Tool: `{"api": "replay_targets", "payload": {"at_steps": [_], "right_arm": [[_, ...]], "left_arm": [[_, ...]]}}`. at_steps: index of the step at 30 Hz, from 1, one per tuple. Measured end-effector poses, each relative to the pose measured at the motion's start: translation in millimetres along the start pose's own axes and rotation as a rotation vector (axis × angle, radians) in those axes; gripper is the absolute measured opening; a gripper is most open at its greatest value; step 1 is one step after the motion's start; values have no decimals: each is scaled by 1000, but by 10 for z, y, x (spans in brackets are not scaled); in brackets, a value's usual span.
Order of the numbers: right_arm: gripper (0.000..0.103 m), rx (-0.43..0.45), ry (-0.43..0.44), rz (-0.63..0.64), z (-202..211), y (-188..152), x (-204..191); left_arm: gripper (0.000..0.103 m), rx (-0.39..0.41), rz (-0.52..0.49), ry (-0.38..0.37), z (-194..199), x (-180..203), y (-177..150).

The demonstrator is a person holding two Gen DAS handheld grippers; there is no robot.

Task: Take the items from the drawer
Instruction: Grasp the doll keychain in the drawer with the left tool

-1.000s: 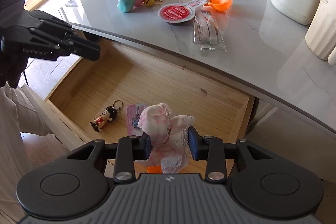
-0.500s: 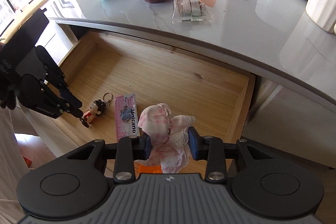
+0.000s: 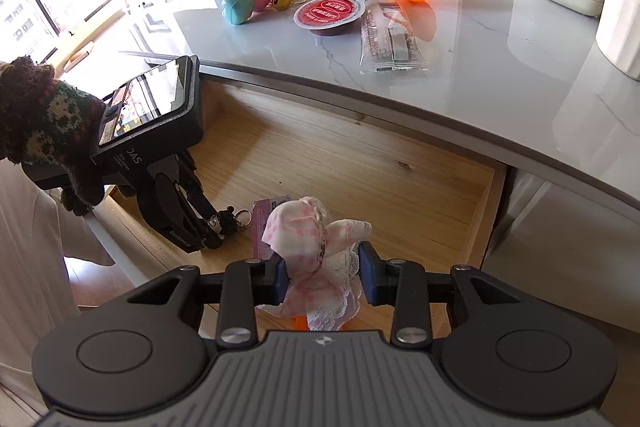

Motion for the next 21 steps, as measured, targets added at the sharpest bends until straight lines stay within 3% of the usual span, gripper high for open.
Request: {"api": "replay_targets", "payload": {"at_steps": [14, 18, 19, 21], "right_arm": [[34, -3, -42, 15, -4, -29, 27], [34, -12, -61, 21, -50, -44, 50], [34, -20, -67, 22, -66, -57, 55], [34, -37, -76, 23, -108, -77, 70]], "left_arm": [[34, 58, -4, -22, 15, -21, -1], [34, 76, -43, 53, 36, 5, -17], [33, 88, -70, 97, 56, 16, -36], [33, 140, -116, 107, 190, 51, -90]]}}
Point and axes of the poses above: each gripper's, at about its wrist camera, not at the fingertips, and z roughly against the way its jaws point, x to its right, y to its top, the point moved 7 cm from there along -z, roughly the way its jaws point, and after that the axes turned 13 degrees about z, right-handed, at the moved point
